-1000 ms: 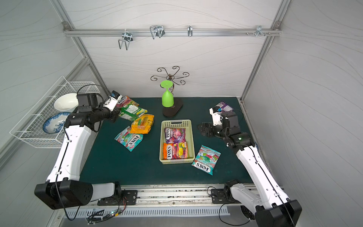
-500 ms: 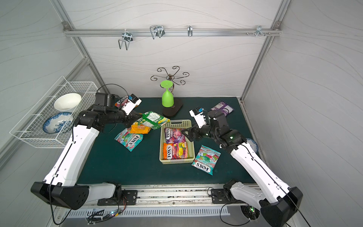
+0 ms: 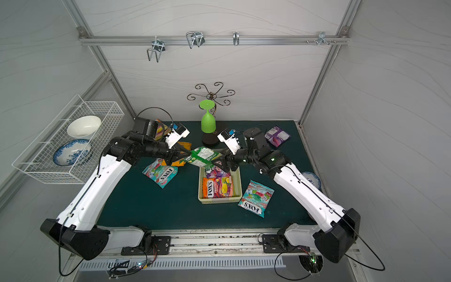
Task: Put the candies in the basket
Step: Place the candy in the basket.
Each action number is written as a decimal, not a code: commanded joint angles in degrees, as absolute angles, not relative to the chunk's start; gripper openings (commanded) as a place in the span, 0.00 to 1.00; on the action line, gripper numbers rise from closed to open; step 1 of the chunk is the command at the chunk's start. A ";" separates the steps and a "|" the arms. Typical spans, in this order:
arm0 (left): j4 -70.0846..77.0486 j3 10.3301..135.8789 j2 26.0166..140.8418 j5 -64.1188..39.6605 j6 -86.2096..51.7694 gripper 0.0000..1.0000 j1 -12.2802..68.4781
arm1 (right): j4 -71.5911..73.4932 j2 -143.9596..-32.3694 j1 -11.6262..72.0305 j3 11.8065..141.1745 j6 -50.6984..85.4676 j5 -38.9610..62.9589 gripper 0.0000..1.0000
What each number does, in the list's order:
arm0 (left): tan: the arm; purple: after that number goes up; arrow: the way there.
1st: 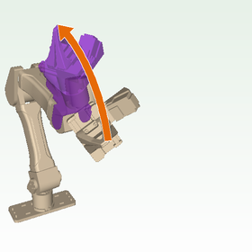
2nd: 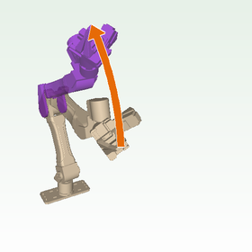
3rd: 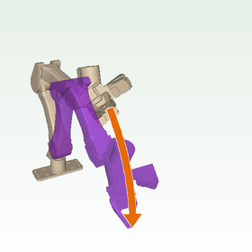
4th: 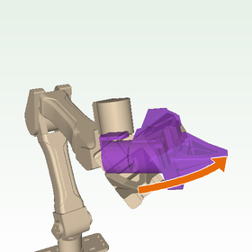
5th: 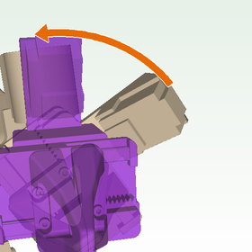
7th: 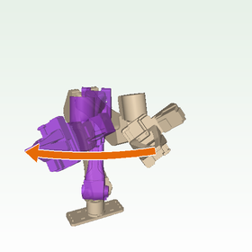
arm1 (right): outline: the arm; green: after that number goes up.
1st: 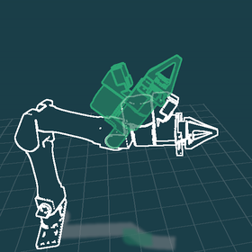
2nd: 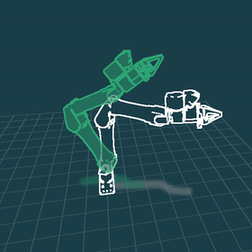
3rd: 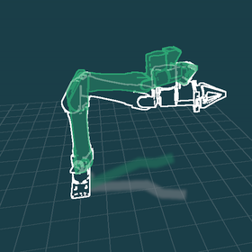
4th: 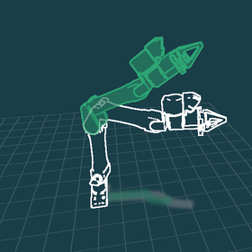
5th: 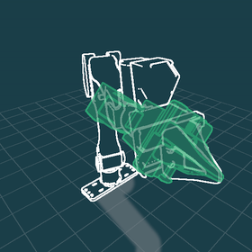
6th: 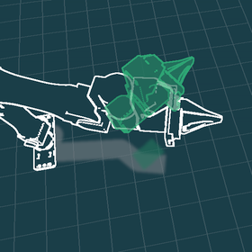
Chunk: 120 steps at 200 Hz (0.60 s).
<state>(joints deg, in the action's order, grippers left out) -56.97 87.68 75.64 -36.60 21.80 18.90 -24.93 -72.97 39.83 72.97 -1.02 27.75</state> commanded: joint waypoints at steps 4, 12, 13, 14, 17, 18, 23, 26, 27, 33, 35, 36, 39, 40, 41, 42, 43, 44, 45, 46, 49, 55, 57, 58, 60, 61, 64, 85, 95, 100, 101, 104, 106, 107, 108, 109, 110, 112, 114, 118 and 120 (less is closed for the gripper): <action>-55.20 90.88 75.94 -40.06 20.31 0.00 19.94 | -24.18 -74.70 40.34 74.93 -2.83 30.17 0.70; -55.20 90.75 75.86 -40.49 20.30 0.00 20.11 | -23.63 -75.26 40.47 74.71 -2.90 31.08 0.65; -55.15 90.73 75.86 -40.50 20.30 0.00 20.12 | -23.59 -75.29 40.49 74.71 -2.99 31.14 0.64; -55.13 90.71 75.85 -40.55 20.35 0.00 20.12 | -23.53 -75.31 40.51 74.71 -2.99 31.26 0.64; -55.11 90.58 75.85 -40.60 20.34 0.00 20.20 | -23.38 -75.58 40.52 74.71 -3.07 31.38 0.62; -55.06 90.56 75.85 -40.65 20.28 0.00 20.25 | -23.38 -75.72 40.56 74.75 -3.11 31.42 0.61; -55.02 90.45 75.85 -40.76 20.30 0.00 20.45 | -23.30 -76.14 40.68 74.90 -3.31 31.60 0.58; -55.02 90.40 75.89 -40.90 20.30 0.00 20.47 | -23.45 -76.34 40.81 75.02 -3.44 31.71 0.57; -55.02 90.42 75.87 -40.93 20.26 0.00 20.52 | -23.50 -76.44 40.80 75.08 -3.48 31.72 0.56; -55.02 90.41 75.94 -41.11 20.24 0.00 20.63 | -23.82 -76.90 40.91 75.50 -3.73 31.68 0.50; -55.02 90.37 75.89 -41.13 20.15 0.00 20.65 | -23.95 -77.06 40.88 75.65 -3.72 31.65 0.49; -55.02 90.45 75.92 -41.13 20.14 0.00 20.65 | -24.02 -77.07 40.87 75.71 -3.80 31.65 0.47; -55.02 90.51 75.93 -41.13 20.01 0.00 20.65 | -24.16 -77.34 40.87 75.97 -3.94 31.69 0.44; -55.02 90.47 75.94 -41.18 19.98 0.00 20.65 | -24.21 -77.34 40.87 76.04 -3.90 31.66 0.43; -55.02 90.50 75.94 -41.20 19.97 0.00 20.65 | -24.23 -77.48 40.87 76.12 -3.93 31.65 0.43; -55.02 90.51 75.94 -41.21 19.91 0.00 20.65 | -24.25 -77.54 40.87 76.21 -3.94 31.65 0.42; -55.02 90.52 75.98 -41.22 19.89 0.00 20.65 | -24.25 -77.57 40.87 76.25 -3.99 31.60 0.41; -55.02 90.57 76.00 -41.22 19.88 0.00 20.65 | -24.30 -77.59 40.87 76.31 -4.02 31.58 0.40; -55.02 90.55 76.01 -41.22 19.83 0.00 20.65 | -24.23 -77.69 40.87 76.34 -4.07 31.61 0.39; -55.02 90.58 76.02 -41.26 19.80 0.00 20.70 | -24.20 -77.69 40.87 76.36 -4.06 31.62 0.38; -55.10 90.65 76.00 -41.37 19.70 0.00 20.73 | -24.13 -77.74 40.87 76.40 -4.13 31.53 0.36; -55.26 90.69 75.93 -41.74 19.81 0.00 20.74 | -23.63 -77.83 40.91 76.25 -4.14 31.42 0.36; -55.32 90.59 75.94 -41.92 19.89 0.00 20.74 | -23.42 -77.80 40.88 76.15 -4.22 31.41 0.36; -55.35 90.56 75.89 -41.97 19.97 0.00 20.74 | -23.31 -77.75 40.87 76.09 -4.31 31.35 0.36; -55.41 90.54 75.86 -42.11 20.06 0.00 20.79 | -23.19 -77.82 40.89 76.00 -4.44 31.28 0.36; -55.43 90.49 75.86 -42.19 20.14 0.00 20.81 | -23.19 -77.84 40.92 75.97 -4.46 31.20 0.36; -55.53 90.39 75.78 -42.33 20.34 0.00 20.83 | -23.20 -77.79 40.88 76.01 -4.84 30.94 0.36; -55.77 89.93 75.50 -42.04 20.95 0.00 21.09 | -25.26 -77.15 40.77 76.74 -7.20 27.92 0.42; -56.19 90.00 75.42 -41.77 21.31 0.00 21.13 | -26.28 -76.06 40.32 76.86 -8.27 27.23 0.45; -56.42 90.07 75.41 -41.75 21.57 0.00 21.18 | -26.22 -75.36 39.92 76.63 -8.51 26.94 0.47; -56.47 90.08 75.41 -41.75 21.59 0.00 21.18 | -26.21 -75.16 39.83 76.55 -8.56 26.96 0.47; -56.63 90.09 75.41 -41.75 21.84 0.00 21.18 | -25.95 -74.71 39.50 76.28 -8.61 26.94 0.48; -56.67 90.02 75.39 -41.75 21.98 0.00 21.23 | -25.78 -74.38 39.41 76.07 -8.61 27.01 0.48; -56.73 90.01 75.40 -41.75 22.02 0.00 21.25 | -25.72 -74.23 39.21 75.91 -8.66 27.13 0.49; -56.75 90.01 75.40 -41.75 22.09 0.00 21.26 | -25.65 -74.08 39.08 75.79 -8.68 27.14 0.49; -56.81 90.00 75.41 -41.75 22.20 0.00 21.26 | -25.48 -73.86 38.92 75.65 -8.65 27.20 0.49; -56.84 90.00 75.41 -41.75 22.26 0.00 21.27 | -25.35 -73.71 38.79 75.57 -8.76 27.26 0.50; -56.92 89.93 75.37 -41.75 22.51 0.00 21.38 | -25.19 -73.34 38.57 75.34 -8.89 27.40 0.50; -56.99 89.87 75.33 -41.68 22.77 0.00 21.47 | -25.08 -73.09 38.38 75.02 -9.01 27.64 0.51; -57.10 89.81 75.32 -41.52 23.26 0.00 21.72 | -24.61 -72.40 37.95 74.57 -9.05 28.00 0.52; -57.21 89.78 75.28 -41.38 23.50 0.00 21.82 | -24.43 -72.13 37.77 74.32 -9.03 28.14 0.53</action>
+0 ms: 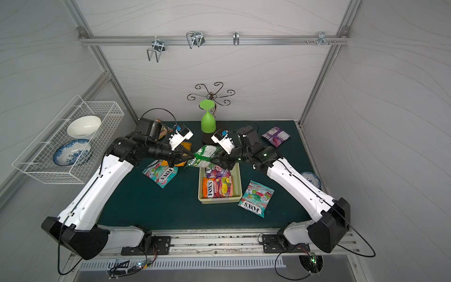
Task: Put the candies in the basket
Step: Place the candy in the basket.
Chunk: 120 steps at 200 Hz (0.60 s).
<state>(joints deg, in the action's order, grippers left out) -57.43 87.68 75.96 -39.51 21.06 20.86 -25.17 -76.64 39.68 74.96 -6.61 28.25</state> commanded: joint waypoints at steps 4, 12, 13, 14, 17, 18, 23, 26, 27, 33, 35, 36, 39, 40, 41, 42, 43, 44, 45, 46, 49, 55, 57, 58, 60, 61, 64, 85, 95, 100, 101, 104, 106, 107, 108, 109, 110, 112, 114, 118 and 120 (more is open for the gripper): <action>-57.28 89.62 75.24 -41.17 23.86 0.00 22.08 | -24.16 -71.70 37.42 73.98 -10.45 28.42 0.54; -57.47 89.60 75.37 -40.96 24.39 0.00 22.36 | -23.92 -70.90 36.93 73.46 -11.89 28.35 0.57; -57.47 89.58 75.39 -40.96 24.37 0.00 22.39 | -23.96 -70.83 36.92 73.47 -12.01 28.32 0.57; -57.48 89.57 75.40 -40.96 24.40 0.00 22.40 | -23.98 -70.79 36.92 73.47 -12.16 28.22 0.57; -57.59 89.63 75.45 -41.05 24.39 0.00 22.41 | -24.04 -70.64 36.88 73.45 -12.54 28.41 0.58; -57.62 89.68 75.48 -41.05 24.41 0.00 22.41 | -24.06 -70.69 36.85 73.47 -12.69 28.44 0.59; -57.85 89.88 75.56 -41.17 24.37 0.00 22.46 | -24.05 -70.65 36.83 73.48 -13.27 28.83 0.61; -58.03 90.03 75.65 -41.21 24.47 0.00 22.49 | -23.94 -70.66 36.84 73.44 -13.47 29.22 0.62; -58.06 90.10 75.71 -41.26 24.45 0.00 22.50 | -23.92 -70.75 36.83 73.46 -13.55 29.38 0.62; -58.46 90.40 75.76 -41.37 24.67 0.00 22.63 | -23.43 -71.00 36.84 73.35 -13.62 30.39 0.64; -58.56 90.47 75.81 -41.39 24.78 0.00 22.66 | -23.22 -71.08 36.83 73.31 -13.62 30.73 0.64; -58.64 90.50 75.83 -41.44 24.87 0.00 22.71 | -23.12 -71.13 36.83 73.26 -13.58 30.97 0.64; -58.82 90.61 75.85 -41.52 25.08 0.00 22.82 | -22.86 -71.43 36.83 73.18 -13.62 31.58 0.65; -58.85 90.66 75.85 -41.55 25.15 0.00 22.84 | -22.73 -71.57 36.87 73.15 -13.58 31.74 0.65; -58.91 90.64 75.85 -41.56 25.23 0.00 22.89 | -22.66 -71.65 36.89 73.14 -13.64 31.82 0.65; -58.94 90.67 75.85 -41.61 25.36 0.00 22.91 | -22.62 -71.73 36.95 73.13 -13.68 32.00 0.65; -59.00 90.69 75.81 -41.64 25.42 0.00 22.93 | -22.56 -71.81 36.97 73.13 -13.69 32.13 0.65; -59.03 90.69 75.78 -41.65 25.54 0.00 22.93 | -22.53 -71.85 37.03 73.13 -13.66 32.23 0.65; -59.05 90.66 75.77 -41.65 25.60 0.00 22.98 | -22.47 -72.14 37.06 73.13 -13.68 32.29 0.65; -59.10 90.68 75.77 -41.66 25.68 0.00 23.00 | -22.44 -72.19 37.12 73.13 -13.70 32.32 0.65; -59.14 90.69 75.76 -41.74 25.85 0.00 23.07 | -22.42 -72.49 37.45 73.13 -13.84 32.34 0.65; -59.07 90.53 75.76 -41.79 26.06 0.00 23.18 | -22.68 -73.45 38.04 73.42 -14.49 32.37 0.66; -59.00 90.48 75.72 -41.82 26.03 0.00 23.20 | -22.85 -73.75 38.32 73.53 -14.68 32.44 0.66; -58.99 90.46 75.74 -41.83 26.02 0.00 23.20 | -22.90 -73.92 38.45 73.55 -14.76 32.39 0.66; -58.98 90.45 75.76 -41.83 26.02 0.00 23.20 | -22.99 -74.12 38.59 73.69 -14.92 32.29 0.66; -58.93 90.44 75.76 -41.90 26.02 0.00 23.20 | -23.05 -74.32 38.68 73.76 -15.06 32.23 0.66; -58.89 90.48 75.76 -41.96 25.89 0.00 23.20 | -23.25 -74.65 38.93 73.93 -15.33 32.26 0.66; -59.53 91.22 75.85 -43.48 25.70 0.00 23.20 | -22.37 -76.86 39.83 73.84 -15.61 33.14 0.66; -60.17 91.26 75.77 -44.54 26.44 0.00 23.20 | -21.33 -77.58 39.82 73.46 -15.54 33.39 0.66; -60.37 91.23 75.72 -44.94 26.86 0.00 23.25 | -20.98 -77.84 39.82 73.35 -15.62 33.56 0.66; -60.42 91.19 75.70 -44.97 26.92 0.00 23.27 | -20.99 -77.99 39.82 73.32 -15.68 33.61 0.66; -60.46 91.08 75.60 -45.07 27.10 0.00 23.29 | -20.95 -78.12 39.86 73.17 -15.85 33.52 0.66; -60.47 91.00 75.59 -45.04 27.19 0.00 23.29 | -20.93 -78.15 39.83 73.20 -15.89 33.56 0.66; -60.47 91.03 75.59 -45.06 27.22 0.00 23.29 | -20.92 -78.23 39.82 73.21 -15.94 33.57 0.66; -60.47 91.04 75.59 -45.08 27.28 0.00 23.29 | -20.92 -78.27 39.86 73.17 -16.01 33.57 0.66; -60.47 90.96 75.59 -45.08 27.30 0.00 23.29 | -20.96 -78.20 39.93 73.15 -16.05 33.57 0.65; -60.47 90.96 75.54 -45.08 27.36 0.00 23.29 | -21.03 -78.34 39.91 73.22 -16.11 33.62 0.65; -60.47 90.92 75.51 -45.09 27.34 0.00 23.31 | -21.12 -78.45 39.91 73.28 -16.11 33.59 0.65; -60.53 90.96 75.54 -45.09 27.34 0.00 23.30 | -21.14 -78.48 39.90 73.30 -16.22 33.58 0.65; -60.62 91.04 75.57 -45.02 27.33 0.00 23.30 | -21.34 -78.56 39.94 73.38 -16.38 33.73 0.64; -60.64 91.09 75.58 -45.01 27.33 0.00 23.29 | -21.42 -78.68 39.96 73.39 -16.42 33.72 0.63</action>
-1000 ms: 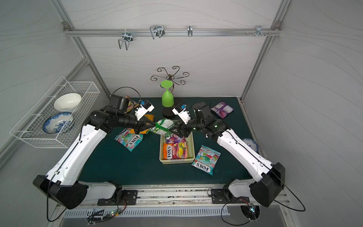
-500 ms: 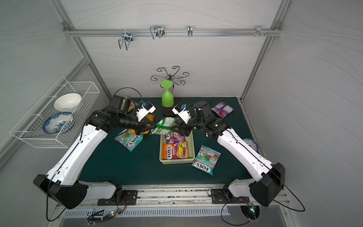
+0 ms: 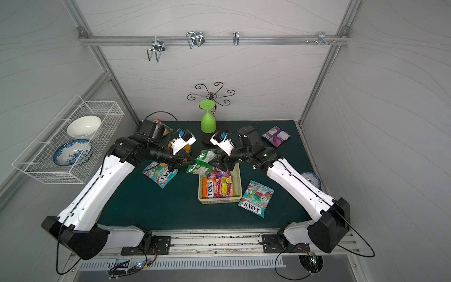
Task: Put the candies in the basket
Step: Place the candy in the basket.
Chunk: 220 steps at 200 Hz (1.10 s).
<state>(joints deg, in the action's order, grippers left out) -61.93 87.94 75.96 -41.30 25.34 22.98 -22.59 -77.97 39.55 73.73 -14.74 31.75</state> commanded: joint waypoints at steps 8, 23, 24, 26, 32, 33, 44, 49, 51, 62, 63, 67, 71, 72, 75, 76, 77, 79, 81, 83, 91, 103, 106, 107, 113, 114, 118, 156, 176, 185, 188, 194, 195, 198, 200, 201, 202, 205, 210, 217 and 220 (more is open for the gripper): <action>-60.94 91.44 75.66 -44.91 27.42 0.00 23.29 | -21.73 -78.57 39.93 73.42 -16.59 33.97 0.60; -61.42 92.04 75.72 -45.45 27.59 0.00 23.29 | -21.04 -78.25 39.91 72.75 -16.61 34.27 0.55; -61.43 92.03 75.74 -45.44 27.64 0.00 23.34 | -20.94 -78.28 39.90 72.72 -16.61 34.27 0.55; -61.50 91.96 75.69 -45.62 27.74 0.00 23.37 | -20.81 -78.17 39.90 72.58 -16.57 34.28 0.55; -61.52 91.92 75.67 -46.07 27.94 0.00 23.37 | -20.64 -77.98 39.91 72.19 -16.72 34.10 0.55; -61.52 91.88 75.63 -46.11 27.99 0.00 23.37 | -20.61 -77.97 39.91 72.13 -16.80 34.01 0.55; -61.48 91.60 75.59 -46.36 28.09 0.00 23.38 | -20.93 -77.13 39.79 71.91 -17.45 32.34 0.59; -61.51 91.63 75.54 -46.34 28.10 0.00 23.38 | -21.00 -76.58 39.54 71.80 -17.69 31.84 0.61; -61.52 91.62 75.53 -46.28 28.12 0.00 23.38 | -21.05 -76.36 39.37 71.81 -17.78 31.85 0.62; -62.21 91.88 75.58 -45.99 28.68 0.00 23.38 | -20.43 -74.73 38.20 71.32 -17.97 31.88 0.65; -62.30 91.90 75.58 -45.98 28.71 0.00 23.38 | -20.28 -74.59 38.08 71.25 -17.95 31.94 0.66; -62.61 92.02 75.66 -45.92 29.10 0.00 23.38 | -19.85 -74.17 37.55 70.99 -17.93 32.16 0.67; -63.01 92.09 75.67 -45.82 29.52 0.00 23.46 | -19.08 -73.73 36.95 70.66 -18.00 32.82 0.70; -63.10 92.10 75.67 -45.80 29.66 0.00 23.46 | -18.95 -73.65 36.84 70.58 -18.05 32.98 0.70; -63.37 92.11 75.67 -45.73 30.07 0.00 23.54 | -18.55 -73.40 36.50 70.38 -18.41 33.47 0.72; -63.50 92.11 75.67 -45.71 30.20 0.00 23.59 | -18.46 -73.35 36.44 70.30 -18.52 33.61 0.72; -63.52 92.07 75.63 -45.67 30.35 0.00 23.62 | -18.28 -73.37 36.37 70.22 -18.58 33.77 0.73; -63.61 92.05 75.60 -45.58 30.61 0.00 23.70 | -18.11 -73.10 36.25 70.09 -18.86 33.95 0.74; -63.69 91.96 75.54 -45.50 30.90 0.00 23.79 | -17.86 -72.96 36.18 69.95 -19.24 34.13 0.75; -63.78 91.85 75.51 -45.39 31.17 0.00 23.86 | -17.67 -73.00 36.22 69.83 -19.55 34.22 0.77; -63.97 91.51 75.43 -44.81 32.10 0.00 24.16 | -17.32 -73.12 36.21 69.61 -20.98 35.01 0.80; -64.48 91.40 75.56 -44.22 33.15 0.00 24.35 | -17.65 -74.05 36.38 70.31 -22.26 37.37 0.82; -64.65 91.55 75.58 -44.13 33.36 0.00 24.35 | -17.80 -74.39 36.40 70.54 -22.36 37.89 0.82; -64.71 91.52 75.58 -44.13 33.47 0.00 24.35 | -17.82 -74.42 36.39 70.56 -22.39 37.98 0.82; -65.22 91.74 75.66 -44.10 34.08 0.00 24.35 | -17.69 -75.20 36.39 70.95 -22.54 39.11 0.83; -65.30 91.84 75.71 -44.11 34.18 0.00 24.35 | -17.63 -75.30 36.43 70.98 -22.52 39.24 0.83; -65.65 91.97 75.76 -44.07 34.46 0.00 24.43 | -17.56 -75.84 36.47 71.22 -22.73 39.72 0.83; -66.53 92.41 75.65 -44.36 36.15 0.00 24.77 | -19.73 -82.20 37.63 75.38 -25.42 44.92 0.82; -67.72 93.67 76.01 -45.49 36.50 0.00 24.87 | -19.86 -84.97 37.94 77.03 -25.85 49.02 0.81; -68.08 93.84 76.03 -45.61 37.10 0.00 25.08 | -19.55 -86.13 38.05 77.66 -25.98 50.93 0.80; -68.18 93.83 76.03 -45.62 37.39 0.00 25.20 | -19.59 -86.62 37.98 77.94 -26.08 51.42 0.80; -68.29 93.84 76.03 -45.53 37.68 0.00 25.38 | -20.11 -87.19 38.12 78.76 -26.23 52.26 0.77; -68.29 93.81 76.03 -45.53 37.69 0.00 25.39 | -20.16 -87.27 38.13 78.89 -26.25 52.41 0.77; -68.29 93.86 76.03 -45.48 37.68 0.00 25.40 | -20.52 -87.49 38.09 79.33 -26.34 52.67 0.75; -68.23 93.87 76.09 -45.45 37.70 0.00 25.40 | -20.84 -87.70 38.11 79.60 -26.47 52.89 0.74; -68.21 93.87 76.10 -45.40 37.66 0.00 25.40 | -20.97 -87.84 38.08 79.70 -26.46 52.99 0.73; -68.21 93.87 76.11 -45.38 37.64 0.00 25.40 | -21.07 -87.91 38.07 79.88 -26.46 53.08 0.72; -68.20 94.02 76.16 -45.12 37.51 0.00 25.40 | -21.42 -88.06 38.12 80.31 -26.51 53.39 0.70; -68.19 94.17 76.20 -44.94 37.37 0.00 25.40 | -22.05 -88.31 38.11 80.81 -26.55 53.75 0.65; -68.28 94.50 76.29 -44.56 37.16 0.00 25.40 | -22.37 -88.35 38.07 80.96 -26.60 54.06 0.55; -68.37 94.56 76.29 -44.49 37.18 0.00 25.40 | -22.41 -88.29 38.00 80.88 -26.56 54.26 0.49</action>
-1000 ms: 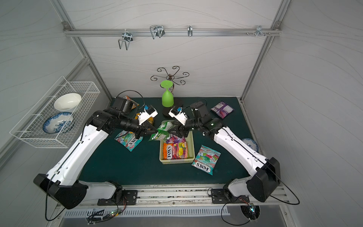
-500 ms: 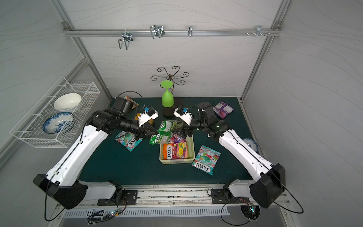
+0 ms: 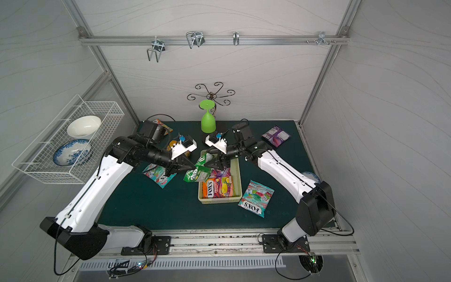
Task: Put the candies in the basket
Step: Place the candy in the basket.
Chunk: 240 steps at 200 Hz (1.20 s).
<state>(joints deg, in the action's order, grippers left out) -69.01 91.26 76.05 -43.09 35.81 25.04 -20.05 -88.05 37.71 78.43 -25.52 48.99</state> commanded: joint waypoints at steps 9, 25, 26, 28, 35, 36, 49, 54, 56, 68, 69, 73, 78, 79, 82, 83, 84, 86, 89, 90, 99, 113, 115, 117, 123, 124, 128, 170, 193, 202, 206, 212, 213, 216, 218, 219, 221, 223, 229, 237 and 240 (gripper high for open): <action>-68.47 94.53 76.05 -44.21 37.18 0.00 25.40 | -22.49 -87.82 38.04 80.32 -26.64 54.32 0.26; -67.50 93.35 75.43 -43.25 36.65 0.00 25.40 | -22.84 -86.37 38.12 78.51 -27.21 53.36 0.04; -67.41 93.35 75.42 -43.11 36.52 0.00 25.40 | -22.89 -86.30 38.09 78.41 -27.32 53.22 0.03; -67.24 93.21 75.35 -42.92 36.31 0.00 25.40 | -23.04 -86.15 38.06 78.27 -27.44 52.97 0.02; -66.62 92.68 75.13 -42.09 35.46 0.00 25.36 | -24.15 -85.00 38.17 77.88 -28.26 51.57 0.00; -66.53 92.61 75.09 -42.00 35.31 0.00 25.33 | -24.43 -84.91 38.20 77.79 -28.37 51.41 0.00; -65.80 92.29 74.80 -40.05 33.60 0.20 25.31 | -27.81 -83.55 38.23 78.25 -29.94 48.66 0.00; -65.74 92.22 74.64 -39.39 33.06 0.29 25.25 | -29.22 -83.19 38.28 78.53 -30.42 47.49 0.00; -65.74 92.20 74.56 -39.14 32.92 0.31 25.23 | -29.87 -83.05 38.31 78.74 -30.61 47.07 0.00; -65.38 91.78 73.83 -37.88 31.99 0.43 24.90 | -34.99 -82.77 38.71 80.40 -32.84 43.93 0.00; -65.34 91.77 73.74 -37.79 31.90 0.44 24.84 | -35.51 -82.74 38.78 80.63 -33.03 43.63 0.00; -65.06 91.34 73.47 -37.49 31.55 0.46 24.60 | -37.54 -82.83 39.23 81.38 -34.03 42.11 0.00; -64.68 90.95 73.16 -37.07 30.98 0.47 24.19 | -40.12 -83.08 39.82 82.42 -35.27 39.97 0.00; -64.60 90.91 73.14 -36.99 30.87 0.48 24.09 | -40.63 -83.11 39.90 82.65 -35.48 39.54 0.00; -64.34 90.66 72.93 -36.80 30.57 0.49 23.82 | -42.19 -83.28 40.23 83.31 -36.11 38.29 0.00; -64.25 90.55 72.90 -36.77 30.40 0.49 23.69 | -42.72 -83.35 40.42 83.58 -36.29 37.78 0.00; -64.16 90.50 72.83 -36.71 30.23 0.49 23.58 | -43.24 -83.42 40.56 83.85 -36.51 37.30 0.00; -63.94 90.34 72.74 -36.62 29.97 0.50 23.32 | -44.32 -83.61 40.66 84.37 -36.90 36.40 0.00; -63.57 90.13 72.63 -36.53 29.37 0.51 22.84 | -46.08 -83.99 41.03 85.28 -37.48 35.26 0.00; -63.47 90.07 72.57 -36.46 29.19 0.51 22.67 | -46.68 -84.14 41.13 85.57 -37.68 34.85 0.00; -62.20 89.52 72.19 -36.22 27.27 0.53 21.10 | -51.81 -85.58 41.86 88.01 -39.02 31.97 0.00; -60.18 88.48 71.34 -36.22 24.08 0.56 18.72 | -56.77 -87.42 42.50 90.80 -38.87 28.09 0.00; -59.89 88.30 71.25 -36.17 23.82 0.56 18.41 | -57.02 -87.55 42.64 90.86 -38.85 27.39 0.00; -59.62 88.02 71.03 -36.02 23.33 0.56 18.14 | -57.21 -87.65 42.81 90.83 -38.85 26.84 0.00; -58.47 87.15 70.57 -35.47 21.91 0.57 17.29 | -57.38 -87.55 43.28 90.56 -38.85 25.39 0.00; -58.24 86.95 70.53 -35.32 21.68 0.57 17.12 | -57.39 -87.54 43.39 90.50 -38.85 25.17 0.00; -57.36 86.30 70.23 -34.90 20.50 0.57 16.58 | -57.54 -87.51 43.65 90.28 -38.85 24.45 0.00; -48.12 77.95 68.15 -31.91 8.14 0.62 8.27 | -61.76 -90.77 45.88 91.64 -36.80 19.51 0.00; -46.62 75.49 67.86 -28.68 8.06 0.64 6.87 | -63.14 -93.47 46.16 91.51 -34.77 17.75 0.00; -46.11 75.00 67.96 -27.83 7.37 0.65 6.26 | -63.72 -94.94 46.14 92.05 -33.57 16.18 0.00; -45.86 74.82 67.96 -27.34 6.86 0.66 5.96 | -63.73 -95.52 46.14 92.17 -33.01 15.47 0.00; -45.43 74.49 67.96 -26.49 6.56 0.66 5.68 | -63.59 -96.40 46.14 92.28 -32.03 14.72 0.00; -45.35 74.42 67.91 -26.38 6.53 0.66 5.65 | -63.61 -96.45 46.14 92.28 -31.88 14.65 0.00; -45.09 74.24 67.89 -26.06 6.49 0.66 5.63 | -63.60 -97.00 46.14 92.36 -31.63 14.49 0.00; -44.98 74.09 67.93 -25.85 6.48 0.66 5.63 | -63.62 -97.35 46.12 92.37 -31.31 14.50 0.00; -44.86 74.04 67.89 -25.76 6.45 0.66 5.63 | -63.63 -97.50 46.13 92.37 -31.21 14.50 0.00; -44.72 73.90 67.80 -25.62 6.47 0.66 5.63 | -63.59 -97.79 46.10 92.33 -31.03 14.57 0.00; -44.62 73.78 67.79 -25.43 6.45 0.66 5.63 | -63.60 -97.97 46.06 92.43 -30.83 14.58 0.00; -44.25 73.37 67.89 -25.34 6.42 0.66 5.48 | -63.62 -98.96 46.14 92.54 -30.08 14.62 0.00; -43.83 73.05 67.98 -25.75 6.07 0.66 5.21 | -64.25 -100.24 46.07 93.12 -29.14 14.44 0.00; -43.78 73.04 68.03 -25.93 5.96 0.66 5.07 | -64.57 -100.78 46.11 93.42 -28.75 14.21 0.00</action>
<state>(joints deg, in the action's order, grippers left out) -48.42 73.36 68.97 -27.53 7.99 5.93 -61.67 -98.06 45.76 90.96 -33.06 15.90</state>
